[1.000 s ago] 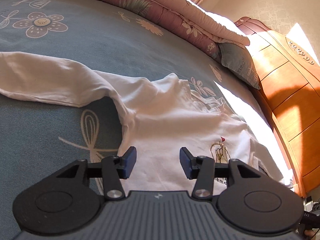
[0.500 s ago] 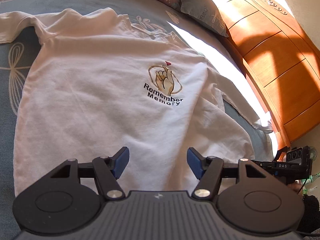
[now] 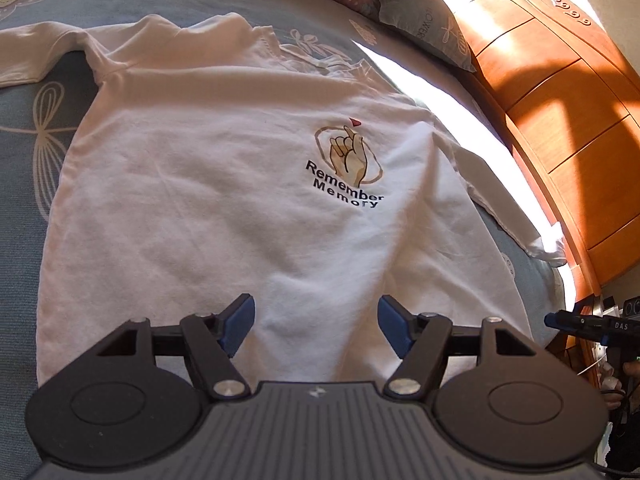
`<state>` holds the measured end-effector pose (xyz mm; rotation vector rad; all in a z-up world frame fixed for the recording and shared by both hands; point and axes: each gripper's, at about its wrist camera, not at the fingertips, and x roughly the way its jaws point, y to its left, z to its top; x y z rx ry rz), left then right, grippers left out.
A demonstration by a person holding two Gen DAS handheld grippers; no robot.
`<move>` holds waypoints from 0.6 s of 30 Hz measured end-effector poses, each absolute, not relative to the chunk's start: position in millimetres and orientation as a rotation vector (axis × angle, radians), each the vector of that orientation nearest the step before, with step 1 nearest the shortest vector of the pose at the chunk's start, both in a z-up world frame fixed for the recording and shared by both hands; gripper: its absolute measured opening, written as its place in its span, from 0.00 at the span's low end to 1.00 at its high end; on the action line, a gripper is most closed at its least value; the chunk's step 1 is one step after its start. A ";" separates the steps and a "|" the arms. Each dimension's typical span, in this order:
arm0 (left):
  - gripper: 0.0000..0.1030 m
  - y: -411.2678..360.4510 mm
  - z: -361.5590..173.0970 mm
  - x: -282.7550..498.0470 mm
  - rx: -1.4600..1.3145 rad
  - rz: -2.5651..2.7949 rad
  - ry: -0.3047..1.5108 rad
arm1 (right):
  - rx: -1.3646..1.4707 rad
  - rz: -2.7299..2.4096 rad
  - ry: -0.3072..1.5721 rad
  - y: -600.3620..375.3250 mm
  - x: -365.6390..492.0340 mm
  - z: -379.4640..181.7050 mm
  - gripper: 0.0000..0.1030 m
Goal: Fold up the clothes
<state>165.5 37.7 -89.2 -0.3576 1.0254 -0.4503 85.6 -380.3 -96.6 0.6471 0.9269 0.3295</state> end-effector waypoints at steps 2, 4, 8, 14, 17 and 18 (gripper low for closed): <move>0.67 35.6 -85.5 166.7 -0.345 -0.438 1.005 | 0.709 0.345 0.875 -390.6 109.6 -97.9 0.41; 0.68 35.4 -87.9 169.1 -0.370 -0.427 1.004 | 0.748 0.359 0.861 -393.4 142.4 -105.0 0.51; 0.68 36.2 -96.7 172.7 -0.410 -0.386 1.014 | 0.804 0.384 0.900 -386.6 208.9 -128.9 0.51; 0.72 48.0 -106.5 174.9 -0.532 -0.392 0.991 | 0.858 0.409 0.932 -374.1 266.2 -154.8 0.51; 0.73 48.6 -108.5 177.8 -0.553 -0.393 0.985 | 0.890 0.417 0.892 -374.0 283.4 -159.1 0.48; 0.73 48.4 -108.9 178.9 -0.556 -0.394 0.983 | 0.892 0.417 0.878 -374.3 288.4 -160.2 0.46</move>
